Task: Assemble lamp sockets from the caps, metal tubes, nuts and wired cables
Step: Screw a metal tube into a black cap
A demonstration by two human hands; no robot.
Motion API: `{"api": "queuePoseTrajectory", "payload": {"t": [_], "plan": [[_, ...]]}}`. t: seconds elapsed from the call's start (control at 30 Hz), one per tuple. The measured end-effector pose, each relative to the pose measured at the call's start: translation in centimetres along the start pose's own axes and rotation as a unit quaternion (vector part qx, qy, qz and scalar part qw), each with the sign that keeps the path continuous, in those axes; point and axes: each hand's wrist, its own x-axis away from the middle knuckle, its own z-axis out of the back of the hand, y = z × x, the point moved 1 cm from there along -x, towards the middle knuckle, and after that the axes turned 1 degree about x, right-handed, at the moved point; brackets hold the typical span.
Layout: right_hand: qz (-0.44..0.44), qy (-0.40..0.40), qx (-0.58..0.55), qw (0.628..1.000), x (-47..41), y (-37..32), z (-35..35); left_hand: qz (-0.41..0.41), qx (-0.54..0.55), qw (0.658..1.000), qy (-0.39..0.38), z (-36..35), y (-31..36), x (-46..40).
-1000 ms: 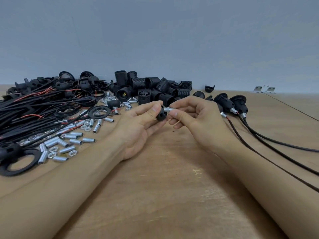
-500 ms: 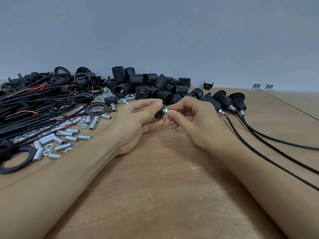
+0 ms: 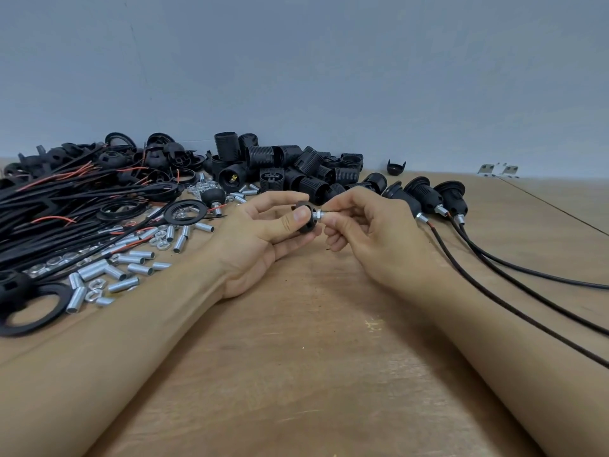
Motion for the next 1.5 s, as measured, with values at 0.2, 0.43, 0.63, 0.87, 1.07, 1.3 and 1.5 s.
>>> {"api": "queuePoseTrajectory", "payload": {"t": [0.2,0.43,0.63,0.87,1.07,1.3,1.5], "plan": [[0.168,0.011,0.152,0.974,-0.25,-0.43,0.13,0.047,-0.053,0.997,0.008,-0.26,0.15,-0.15],[0.111,0.015,0.140,0.984,-0.31,-0.66,0.27,0.045,-0.023,0.999,-0.007,-0.01,0.27,-0.07],[-0.111,-0.011,0.092,0.990,-0.16,-0.54,-0.32,0.018,-0.006,1.000,-0.025,0.10,-0.17,-0.25],[-0.097,-0.040,0.098,0.990,-0.10,-0.83,-0.19,0.004,-0.028,0.999,-0.027,-0.02,-0.34,-0.21],[-0.134,-0.059,0.069,0.987,-0.09,-0.70,0.15,0.001,-0.022,1.000,-0.017,-0.11,-0.38,-0.23],[-0.152,-0.059,0.039,0.986,-0.02,-0.64,0.10,0.004,-0.026,0.999,-0.019,-0.12,-0.30,-0.20],[-0.181,-0.035,0.000,0.983,-0.25,-0.45,0.02,0.005,-0.026,0.999,-0.018,-0.16,-0.31,-0.15]]}}
